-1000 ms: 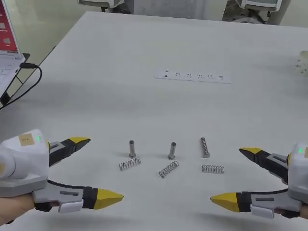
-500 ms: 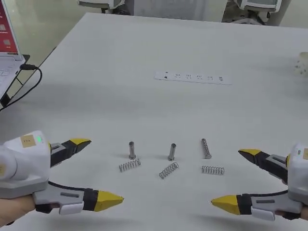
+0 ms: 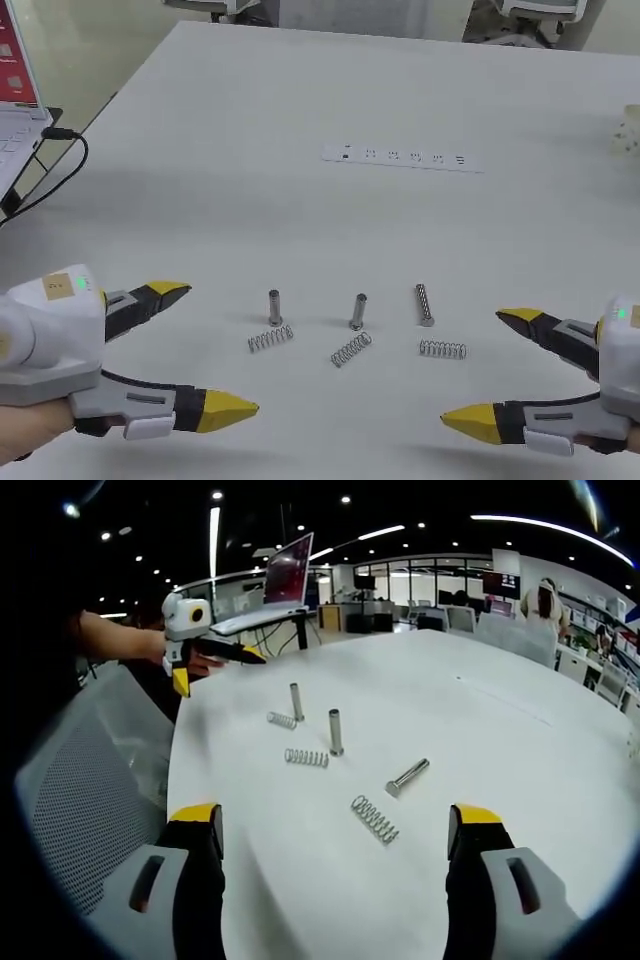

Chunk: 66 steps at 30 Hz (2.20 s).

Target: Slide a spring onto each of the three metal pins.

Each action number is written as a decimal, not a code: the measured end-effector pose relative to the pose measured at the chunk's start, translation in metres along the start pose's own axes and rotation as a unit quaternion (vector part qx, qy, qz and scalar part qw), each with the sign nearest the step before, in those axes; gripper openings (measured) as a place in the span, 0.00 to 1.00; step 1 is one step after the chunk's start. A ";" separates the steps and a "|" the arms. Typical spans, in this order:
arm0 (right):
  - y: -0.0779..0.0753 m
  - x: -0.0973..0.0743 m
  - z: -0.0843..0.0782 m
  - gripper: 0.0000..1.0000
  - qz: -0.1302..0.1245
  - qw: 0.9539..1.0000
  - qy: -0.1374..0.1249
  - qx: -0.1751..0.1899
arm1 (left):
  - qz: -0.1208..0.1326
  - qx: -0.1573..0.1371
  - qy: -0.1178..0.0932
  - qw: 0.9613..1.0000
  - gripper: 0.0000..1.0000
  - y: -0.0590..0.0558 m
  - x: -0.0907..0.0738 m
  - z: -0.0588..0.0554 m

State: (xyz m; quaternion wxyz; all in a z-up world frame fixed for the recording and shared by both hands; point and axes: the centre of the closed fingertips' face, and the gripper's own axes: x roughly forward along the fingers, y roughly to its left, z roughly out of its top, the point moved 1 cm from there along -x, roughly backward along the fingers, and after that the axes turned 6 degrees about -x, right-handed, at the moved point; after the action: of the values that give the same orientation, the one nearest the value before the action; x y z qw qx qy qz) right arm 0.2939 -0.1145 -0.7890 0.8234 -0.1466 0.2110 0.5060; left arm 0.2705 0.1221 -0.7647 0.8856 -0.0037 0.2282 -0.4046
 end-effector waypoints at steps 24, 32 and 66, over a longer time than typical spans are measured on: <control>-0.027 0.008 0.024 0.84 -0.006 1.000 0.006 0.006 | 0.002 -0.003 0.002 1.000 0.98 0.001 0.001 -0.002; -0.047 0.019 0.038 0.74 -0.013 1.000 0.021 0.012 | 0.005 -0.005 0.002 1.000 0.98 0.004 -0.001 -0.003; -0.091 0.076 0.009 0.35 -0.037 0.977 0.163 0.133 | 0.002 0.000 -0.006 1.000 0.98 0.007 0.001 -0.001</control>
State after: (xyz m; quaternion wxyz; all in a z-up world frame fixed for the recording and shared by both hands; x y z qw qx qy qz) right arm 0.4073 -0.0920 -0.8162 0.8081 -0.1238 0.4024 0.4119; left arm 0.2753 0.1261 -0.7675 0.8876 -0.0061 0.2232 -0.4028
